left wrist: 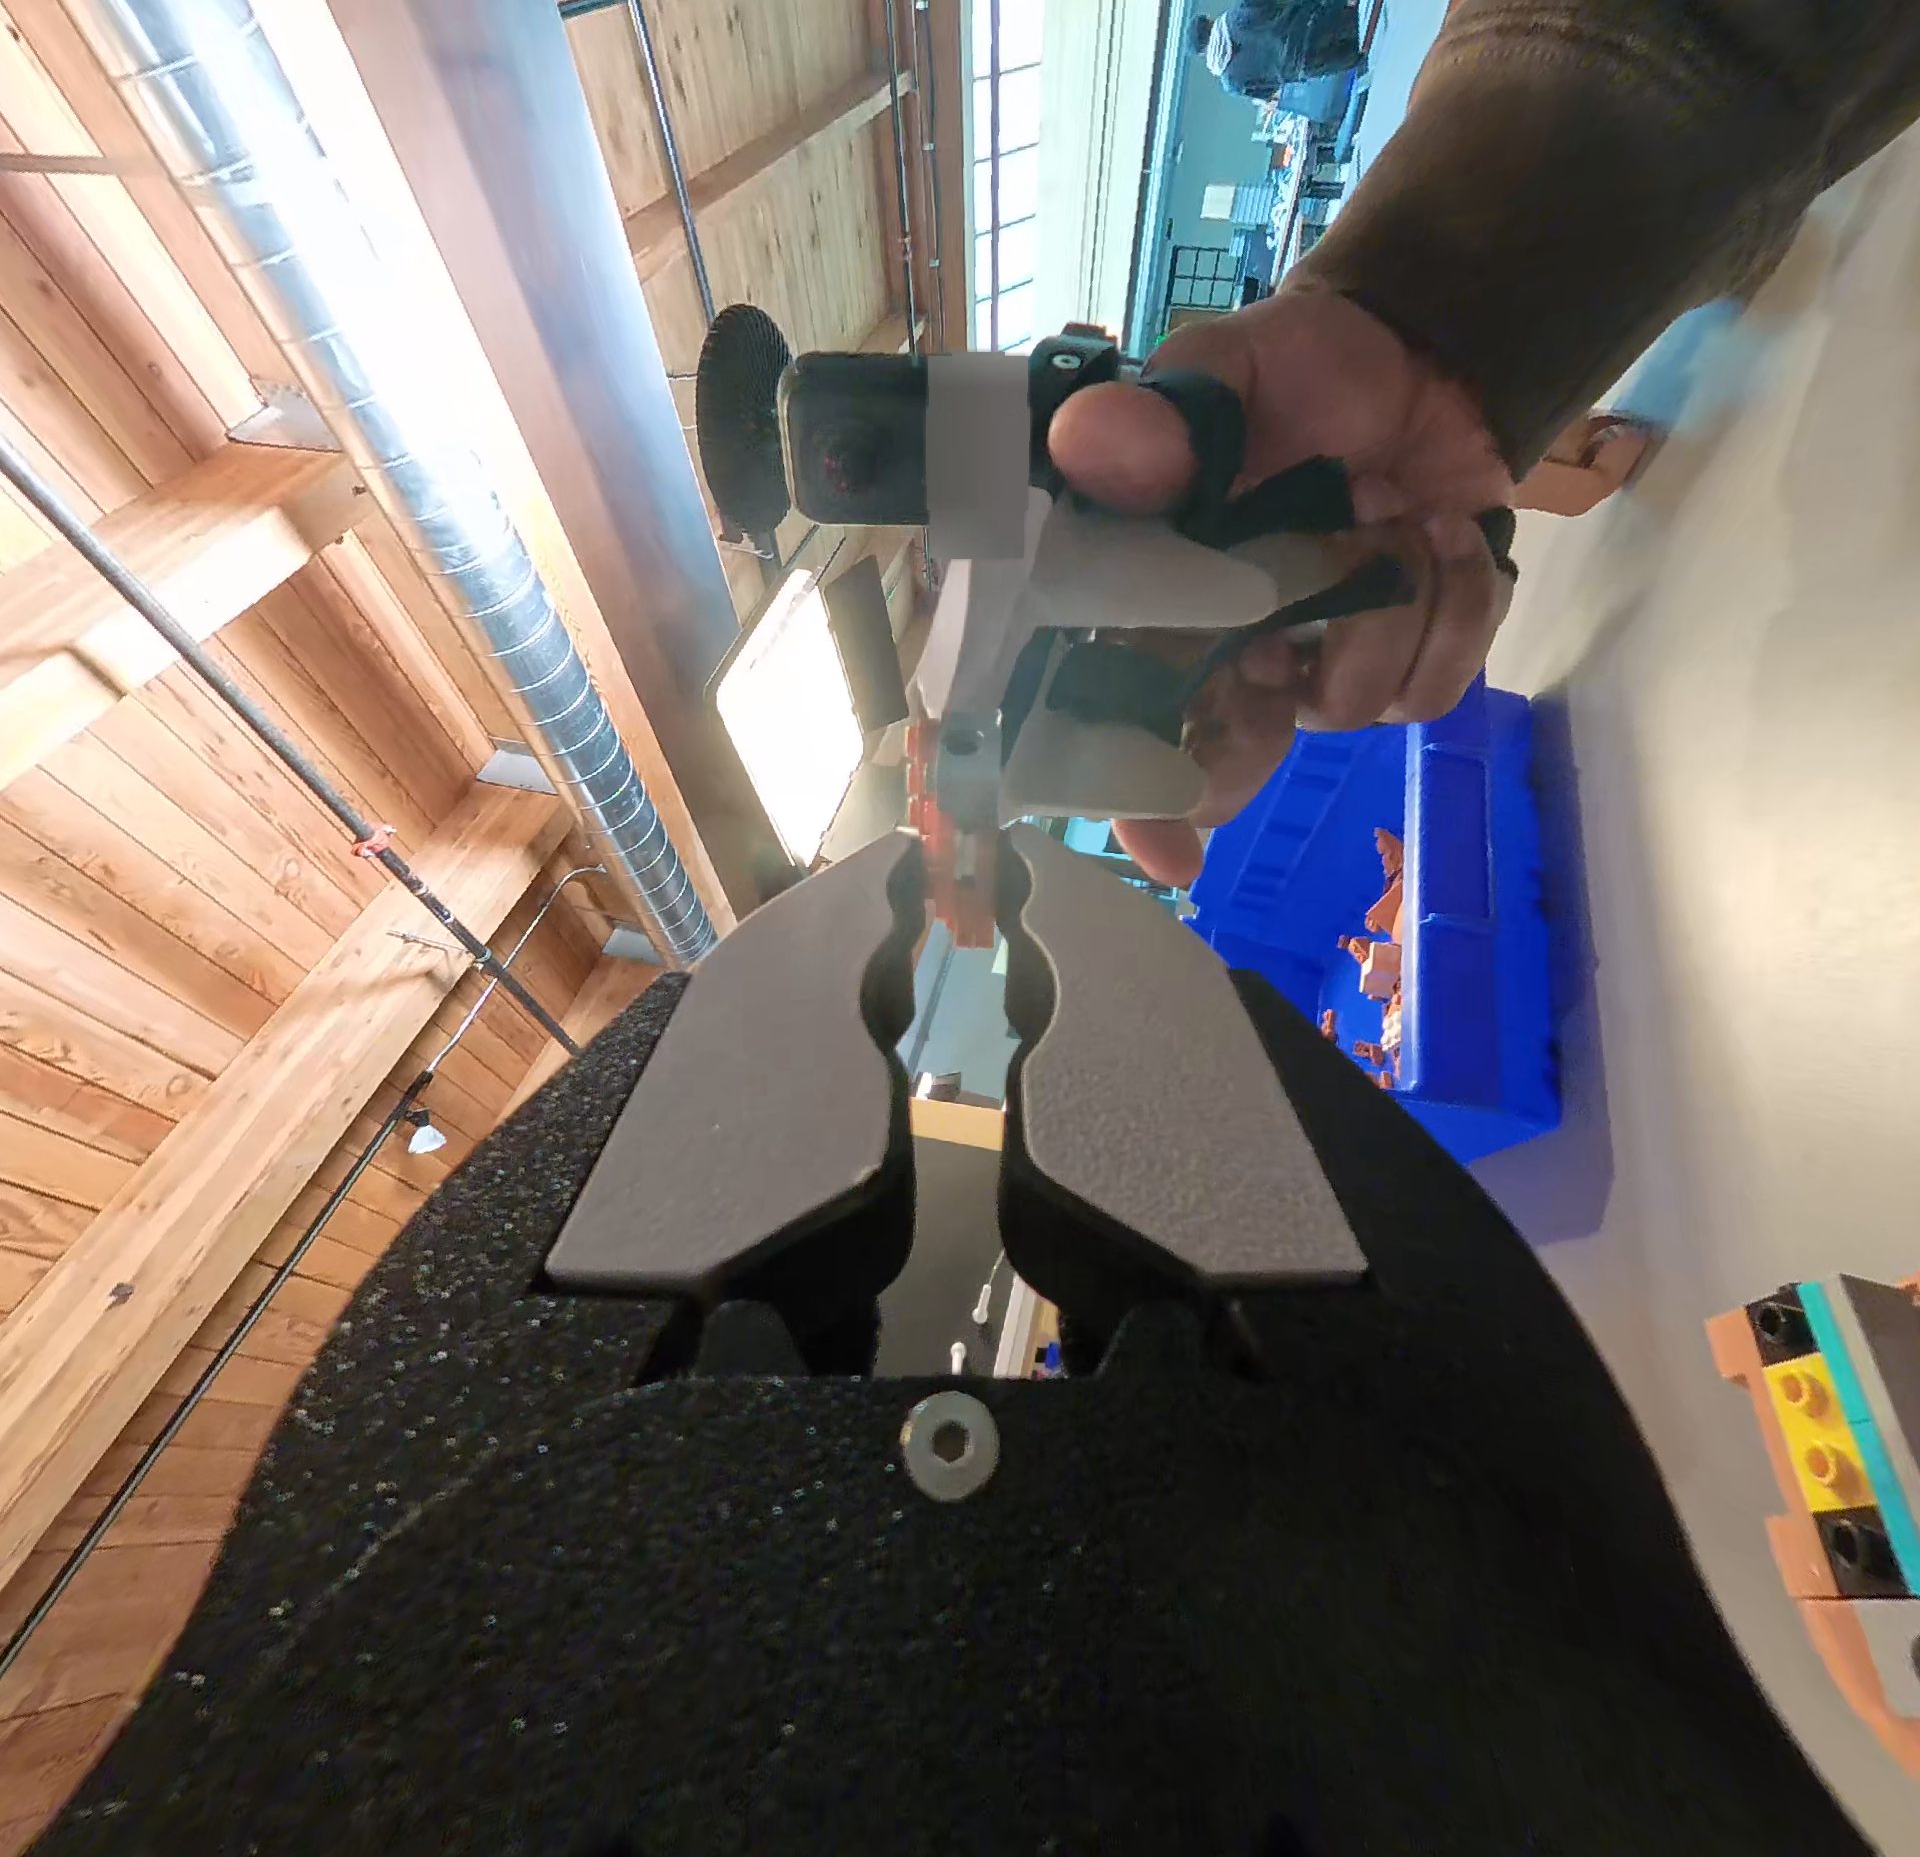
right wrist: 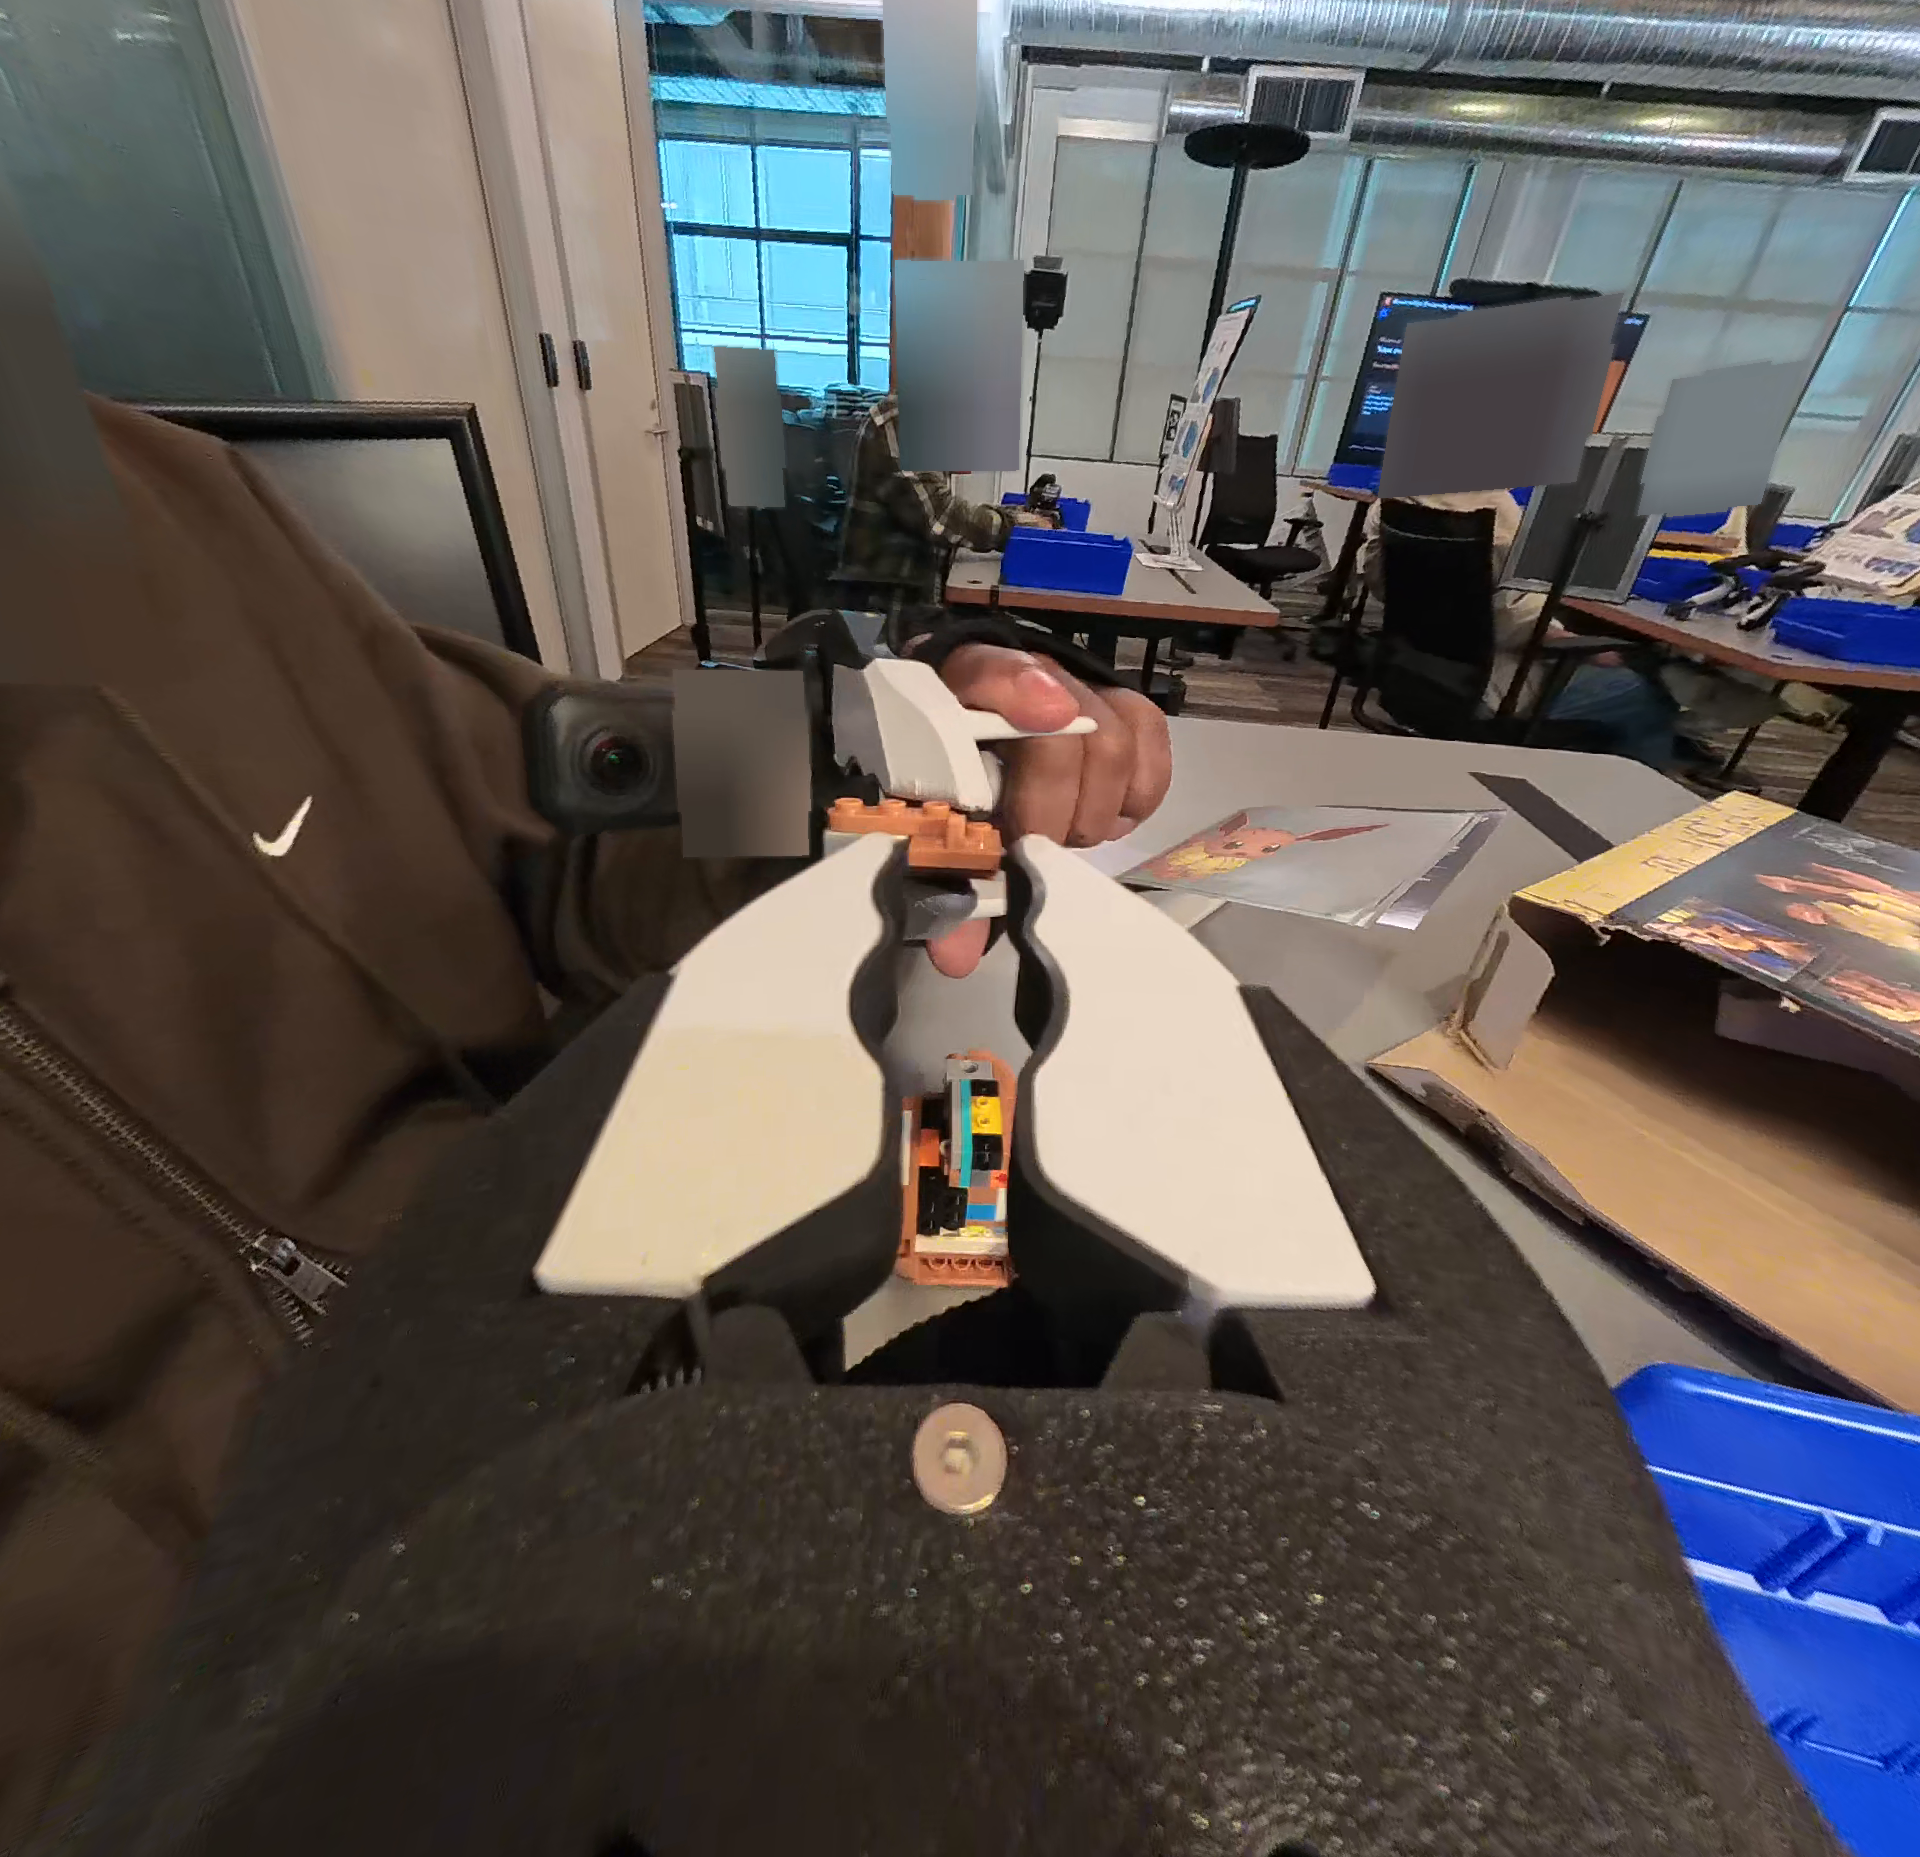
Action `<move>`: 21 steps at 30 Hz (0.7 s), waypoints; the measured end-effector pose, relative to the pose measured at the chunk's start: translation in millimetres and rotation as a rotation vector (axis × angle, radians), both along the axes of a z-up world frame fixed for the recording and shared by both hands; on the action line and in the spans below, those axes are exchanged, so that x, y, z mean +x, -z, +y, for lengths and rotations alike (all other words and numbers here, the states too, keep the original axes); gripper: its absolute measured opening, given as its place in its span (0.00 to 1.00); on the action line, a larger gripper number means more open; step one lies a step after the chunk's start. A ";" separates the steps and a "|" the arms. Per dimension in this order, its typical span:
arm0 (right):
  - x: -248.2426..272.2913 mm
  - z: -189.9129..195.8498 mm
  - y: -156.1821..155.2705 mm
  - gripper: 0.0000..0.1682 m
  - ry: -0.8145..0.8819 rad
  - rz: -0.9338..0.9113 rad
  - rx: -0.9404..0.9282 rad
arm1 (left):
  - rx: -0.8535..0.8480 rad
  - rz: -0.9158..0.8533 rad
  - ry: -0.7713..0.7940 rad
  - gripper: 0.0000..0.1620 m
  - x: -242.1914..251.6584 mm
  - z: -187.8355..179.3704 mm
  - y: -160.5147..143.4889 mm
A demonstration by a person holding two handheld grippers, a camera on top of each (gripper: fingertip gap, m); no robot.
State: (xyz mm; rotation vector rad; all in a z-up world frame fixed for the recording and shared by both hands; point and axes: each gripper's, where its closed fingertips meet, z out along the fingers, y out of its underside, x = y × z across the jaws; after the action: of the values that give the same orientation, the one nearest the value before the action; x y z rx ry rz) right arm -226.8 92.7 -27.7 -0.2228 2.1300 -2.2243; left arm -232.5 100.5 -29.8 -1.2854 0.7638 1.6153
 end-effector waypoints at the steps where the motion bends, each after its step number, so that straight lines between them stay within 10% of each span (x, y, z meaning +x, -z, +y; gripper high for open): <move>1: -0.4 0.0 0.3 0.09 0.003 0.005 0.001 | -0.002 -0.011 0.006 0.07 -0.1 0.0 0.5; 14: -4.7 3.6 -7.9 0.09 0.097 0.192 -0.081 | 0.028 -0.262 0.103 0.15 -3.5 -0.3 3.0; 21: 4.9 10.2 -16.4 0.09 0.083 0.293 -0.160 | 0.088 -0.863 0.447 0.17 6.9 -8.9 -4.6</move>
State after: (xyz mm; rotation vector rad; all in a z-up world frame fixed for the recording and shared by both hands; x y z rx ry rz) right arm -222.0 102.9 -11.3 -0.5068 2.1269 -2.5529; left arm -225.6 91.6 -25.3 -1.4427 0.3790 0.6216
